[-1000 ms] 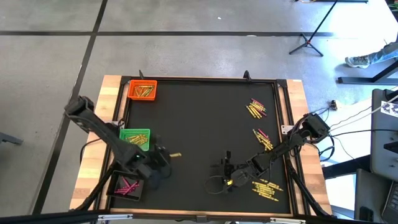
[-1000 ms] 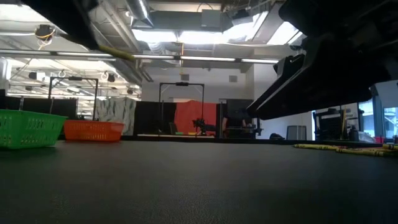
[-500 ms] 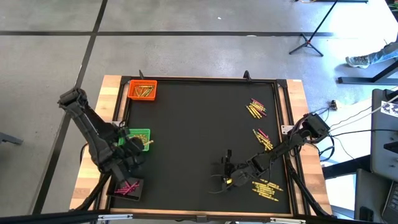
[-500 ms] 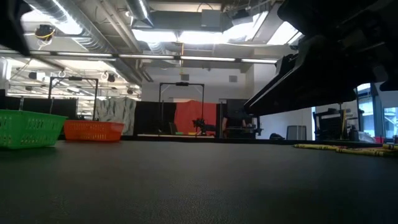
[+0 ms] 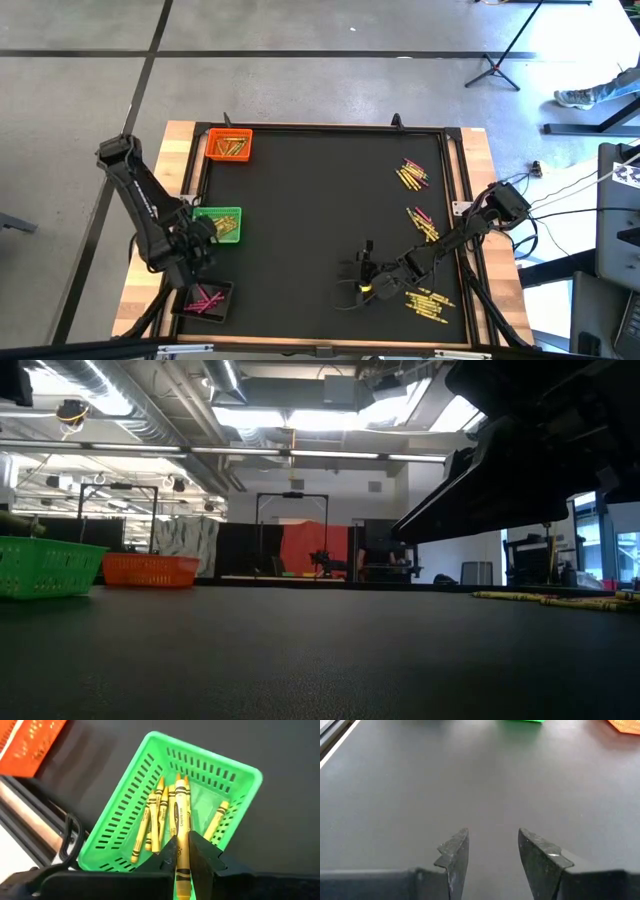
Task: Sort crayons
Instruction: Put the yellow crayon into the green bin, then put the pink crayon into the black bin
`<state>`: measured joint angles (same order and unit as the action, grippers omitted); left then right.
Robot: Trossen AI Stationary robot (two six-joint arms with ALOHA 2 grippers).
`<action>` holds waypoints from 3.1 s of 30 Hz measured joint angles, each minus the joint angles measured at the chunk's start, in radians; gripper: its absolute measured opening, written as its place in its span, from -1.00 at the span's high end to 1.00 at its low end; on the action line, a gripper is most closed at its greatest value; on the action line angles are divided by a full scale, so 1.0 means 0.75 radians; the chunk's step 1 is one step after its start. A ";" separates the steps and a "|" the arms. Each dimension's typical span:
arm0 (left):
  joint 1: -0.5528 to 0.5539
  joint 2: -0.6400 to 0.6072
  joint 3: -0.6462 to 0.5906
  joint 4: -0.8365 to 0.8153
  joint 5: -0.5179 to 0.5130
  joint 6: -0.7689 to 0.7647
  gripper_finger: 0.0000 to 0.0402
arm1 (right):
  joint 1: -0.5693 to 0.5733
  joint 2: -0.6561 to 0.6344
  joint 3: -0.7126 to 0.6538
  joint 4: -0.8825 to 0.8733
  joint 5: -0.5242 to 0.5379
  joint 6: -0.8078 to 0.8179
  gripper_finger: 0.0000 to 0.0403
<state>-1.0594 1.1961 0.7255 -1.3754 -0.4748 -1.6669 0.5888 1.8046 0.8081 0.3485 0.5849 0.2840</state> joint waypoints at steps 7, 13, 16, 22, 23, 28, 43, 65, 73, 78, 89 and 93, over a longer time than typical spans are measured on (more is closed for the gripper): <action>0.034 0.000 -0.005 -0.004 0.094 -0.023 0.59 | 0.000 0.000 0.000 0.000 0.000 -0.001 0.16; 0.033 0.000 0.094 0.009 -0.010 0.036 0.38 | 0.000 0.000 0.000 0.000 -0.001 -0.002 0.16; 0.033 0.000 0.164 0.083 -0.199 0.106 0.37 | 0.000 0.000 0.000 0.000 -0.001 -0.002 0.16; 0.036 0.001 0.168 0.515 -0.520 0.410 0.38 | 0.000 -0.017 0.022 -0.007 0.016 -0.019 0.16; 0.044 0.002 0.149 0.615 -0.531 0.484 0.38 | 0.000 -0.023 0.029 -0.011 0.033 -0.036 0.16; 0.139 0.002 0.000 1.134 -0.528 0.807 0.38 | -0.003 -0.081 0.051 -0.131 0.070 -0.055 0.16; 0.554 0.095 -0.388 2.235 -0.307 1.458 0.38 | -0.366 -0.558 0.059 -0.939 0.146 0.027 0.16; 0.996 0.536 -0.388 2.920 0.043 2.054 0.38 | -1.795 -0.593 0.058 -1.227 -0.533 -0.577 0.16; 1.113 0.563 -0.387 3.034 0.203 2.123 0.38 | -2.024 -0.462 0.058 -1.299 -0.710 -0.596 0.16; 1.132 0.563 -0.387 3.033 0.203 2.124 0.38 | -2.054 -0.382 0.058 -1.287 -0.789 -0.596 0.16; 1.136 0.563 -0.387 3.030 0.202 2.123 0.38 | -2.051 -0.305 0.058 -1.167 -0.806 -0.523 0.16; 1.136 0.563 -0.387 3.030 0.202 2.123 0.38 | -2.051 -0.305 0.058 -1.179 -0.805 -0.524 0.16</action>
<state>-0.2077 1.6180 0.4351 0.8974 -0.3233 -0.0746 -0.9497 1.5761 0.8513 -0.5355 -0.0189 -0.1093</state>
